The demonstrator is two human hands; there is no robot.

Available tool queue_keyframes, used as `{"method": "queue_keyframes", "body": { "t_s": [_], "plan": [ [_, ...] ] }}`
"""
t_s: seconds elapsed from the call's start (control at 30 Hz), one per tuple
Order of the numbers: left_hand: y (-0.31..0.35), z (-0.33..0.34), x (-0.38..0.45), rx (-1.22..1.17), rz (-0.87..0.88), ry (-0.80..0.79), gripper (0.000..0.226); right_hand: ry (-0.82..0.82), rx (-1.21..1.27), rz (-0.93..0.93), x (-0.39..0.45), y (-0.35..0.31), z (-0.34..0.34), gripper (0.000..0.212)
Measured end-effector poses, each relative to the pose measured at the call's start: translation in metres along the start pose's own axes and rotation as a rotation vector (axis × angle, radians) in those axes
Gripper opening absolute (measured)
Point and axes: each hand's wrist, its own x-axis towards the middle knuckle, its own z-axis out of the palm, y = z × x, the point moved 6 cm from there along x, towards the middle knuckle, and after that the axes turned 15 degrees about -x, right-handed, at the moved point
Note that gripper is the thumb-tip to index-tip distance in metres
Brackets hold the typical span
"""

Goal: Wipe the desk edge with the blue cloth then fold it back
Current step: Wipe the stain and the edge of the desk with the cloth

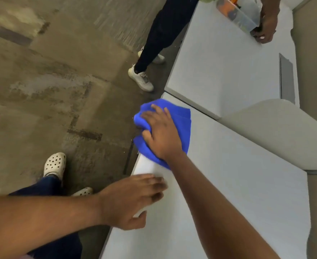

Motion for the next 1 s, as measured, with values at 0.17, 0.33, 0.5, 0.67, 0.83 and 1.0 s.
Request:
{"method": "queue_keyframes", "body": {
  "t_s": [0.17, 0.33, 0.5, 0.67, 0.83, 1.0],
  "plan": [
    [0.0, 0.006, -0.005, -0.049, 0.065, 0.016, 0.057, 0.018, -0.121, -0.257, 0.02, 0.014, -0.001, 0.038],
    [-0.007, 0.008, -0.002, 0.035, 0.059, -0.053, 0.062, -0.027, -0.273, -0.228, 0.079, 0.037, -0.001, 0.053],
    [-0.005, 0.009, -0.003, 0.064, 0.027, -0.063, 0.064, -0.051, -0.286, -0.018, 0.082, 0.031, -0.013, 0.054],
    [0.0, 0.006, -0.004, 0.119, 0.031, -0.027, 0.068, -0.079, -0.257, -0.185, 0.021, -0.008, -0.001, 0.038],
    [0.002, 0.009, -0.006, 0.093, 0.055, 0.011, 0.063, -0.155, -0.341, -0.437, 0.023, -0.009, 0.006, 0.042],
    [-0.001, 0.011, -0.007, 0.128, 0.056, 0.035, 0.06, -0.064, -0.335, -0.248, 0.072, 0.018, -0.001, 0.048]
  ]
}}
